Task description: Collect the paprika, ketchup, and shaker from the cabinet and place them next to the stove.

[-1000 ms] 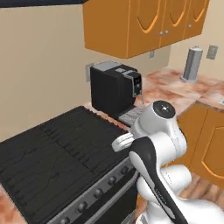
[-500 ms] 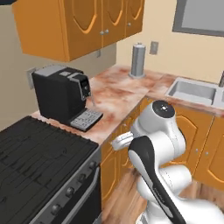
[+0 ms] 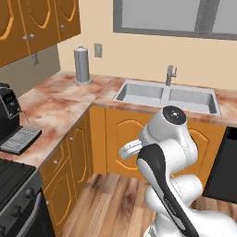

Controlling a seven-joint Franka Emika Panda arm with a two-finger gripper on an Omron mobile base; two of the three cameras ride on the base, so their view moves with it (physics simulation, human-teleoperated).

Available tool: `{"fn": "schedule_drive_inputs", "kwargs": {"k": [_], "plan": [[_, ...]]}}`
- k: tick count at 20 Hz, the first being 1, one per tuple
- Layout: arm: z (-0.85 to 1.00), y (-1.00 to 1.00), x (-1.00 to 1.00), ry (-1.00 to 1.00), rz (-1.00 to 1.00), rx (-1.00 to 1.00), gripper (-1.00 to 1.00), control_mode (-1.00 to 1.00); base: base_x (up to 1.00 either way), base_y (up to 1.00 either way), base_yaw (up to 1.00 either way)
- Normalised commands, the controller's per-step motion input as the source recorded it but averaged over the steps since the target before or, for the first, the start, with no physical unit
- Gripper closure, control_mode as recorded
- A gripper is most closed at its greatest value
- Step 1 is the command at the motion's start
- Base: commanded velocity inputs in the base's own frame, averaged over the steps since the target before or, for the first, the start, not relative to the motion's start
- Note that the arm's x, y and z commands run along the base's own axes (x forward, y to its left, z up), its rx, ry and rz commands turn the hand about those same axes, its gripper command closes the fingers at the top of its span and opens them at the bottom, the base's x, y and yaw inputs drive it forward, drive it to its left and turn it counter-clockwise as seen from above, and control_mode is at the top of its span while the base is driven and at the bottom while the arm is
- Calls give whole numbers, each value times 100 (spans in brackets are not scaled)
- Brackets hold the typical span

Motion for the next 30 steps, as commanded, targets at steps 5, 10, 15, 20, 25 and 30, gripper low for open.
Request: {"fn": "schedule_drive_inputs", "kwargs": {"k": [5, 10, 15, 20, 25, 30], "plan": [[0, 0, 0, 0, 0, 0, -100, 100, 0, -40, -58], [0, 0, 0, 0, 0, 0, -100, 100, 0, -45, -57], [0, 0, 0, 0, 0, 0, -100, 100, 9, -61, -43], [0, 0, 0, 0, 0, 0, -100, 100, 33, -67, -32], [0, 0, 0, 0, 0, 0, -100, 100, 50, -64, -26], [0, 0, 0, 0, 0, 0, -100, 100, 67, -58, -22]]}}
